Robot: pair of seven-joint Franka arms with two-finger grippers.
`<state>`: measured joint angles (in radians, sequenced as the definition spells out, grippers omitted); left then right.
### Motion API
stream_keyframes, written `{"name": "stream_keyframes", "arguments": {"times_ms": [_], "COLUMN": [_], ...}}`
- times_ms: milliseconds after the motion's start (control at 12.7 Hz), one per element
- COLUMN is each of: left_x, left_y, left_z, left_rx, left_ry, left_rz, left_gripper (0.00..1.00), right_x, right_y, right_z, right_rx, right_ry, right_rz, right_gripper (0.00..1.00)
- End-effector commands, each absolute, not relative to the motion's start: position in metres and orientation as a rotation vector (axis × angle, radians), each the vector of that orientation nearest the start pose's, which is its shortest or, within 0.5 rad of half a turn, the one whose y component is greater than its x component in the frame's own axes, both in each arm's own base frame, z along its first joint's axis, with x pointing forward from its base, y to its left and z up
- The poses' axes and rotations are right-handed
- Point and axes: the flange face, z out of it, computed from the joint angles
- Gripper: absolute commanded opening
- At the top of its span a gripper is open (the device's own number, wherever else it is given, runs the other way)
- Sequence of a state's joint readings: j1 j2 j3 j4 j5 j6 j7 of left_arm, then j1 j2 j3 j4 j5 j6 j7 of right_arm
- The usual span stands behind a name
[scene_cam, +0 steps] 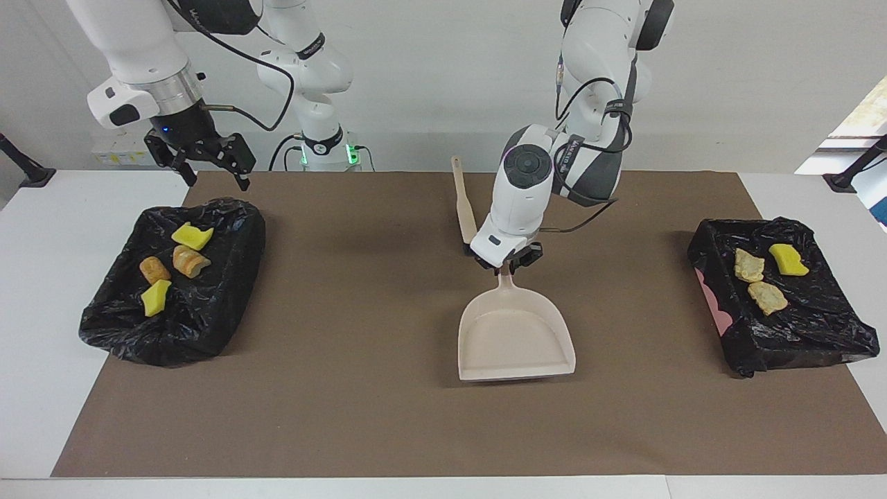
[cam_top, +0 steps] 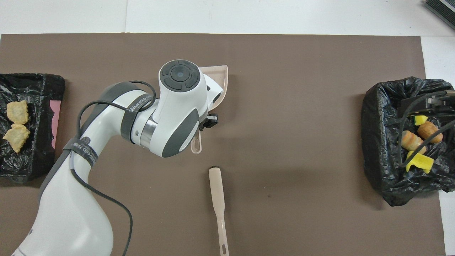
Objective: Sweep and dump trash in bin
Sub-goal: 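Bring the empty dustpan back and lower it onto the table with the left gripper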
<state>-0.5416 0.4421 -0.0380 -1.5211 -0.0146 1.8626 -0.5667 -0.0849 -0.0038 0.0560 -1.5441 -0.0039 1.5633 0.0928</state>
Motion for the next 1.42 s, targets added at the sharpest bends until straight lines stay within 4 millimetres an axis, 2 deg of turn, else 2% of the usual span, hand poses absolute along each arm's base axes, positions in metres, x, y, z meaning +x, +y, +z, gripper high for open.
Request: {"name": "stream_keyframes", "arguments": {"times_ms": [0,316,474,553,711,791,870,949,1028,1107,1186,1344], "left_x": [0.577,0.578,0.572,0.563,0.559,0.559,0.559,0.559,0.56,0.561,0.559,0.547], "left_y": [-0.401,-0.41,-0.408,-0.416,-0.416,-0.416,-0.416,-0.415,-0.414,-0.412,-0.409,-0.383], "left_z": [0.375,0.367,0.358,0.354,0.352,0.354,0.354,0.353,0.354,0.357,0.368,0.389], "left_rx": [-3.112,-3.149,-3.14,-3.13,-3.122,-3.121,-3.121,-3.116,-3.111,-3.112,-3.119,-3.1], "left_ry": [-0.028,0.006,0.123,0.188,0.196,0.196,0.191,0.194,0.195,0.19,0.186,0.181], "left_rz": [0.144,0.08,0.105,0.119,0.135,0.137,0.139,0.137,0.129,0.123,0.107,0.073], "left_gripper": [0.0,0.0,0.0,0.0,0.0,0.09,0.43,0.72,0.91,1.0,1.0,1.0], "right_x": [0.548,0.548,0.548,0.548,0.548,0.547,0.547,0.547,0.547,0.547,0.547,0.547], "right_y": [-0.015,-0.015,-0.015,-0.014,-0.015,-0.015,-0.015,-0.015,-0.015,-0.015,-0.015,-0.016], "right_z": [0.64,0.639,0.639,0.639,0.638,0.639,0.638,0.639,0.639,0.639,0.638,0.639], "right_rx": [-3.119,-3.119,-3.119,-3.118,-3.118,-3.118,-3.118,-3.118,-3.119,-3.118,-3.118,-3.118], "right_ry": [0.22,0.225,0.225,0.22,0.225,0.225,0.225,0.225,0.227,0.225,0.225,0.23], "right_rz": [-0.061,-0.057,-0.054,-0.057,-0.052,-0.052,-0.049,-0.049,-0.049,-0.049,-0.047,-0.052], "right_gripper": [1.0,1.0,1.0,1.0,1.0,1.0,1.0,1.0,1.0,1.0,1.0,1.0]}}
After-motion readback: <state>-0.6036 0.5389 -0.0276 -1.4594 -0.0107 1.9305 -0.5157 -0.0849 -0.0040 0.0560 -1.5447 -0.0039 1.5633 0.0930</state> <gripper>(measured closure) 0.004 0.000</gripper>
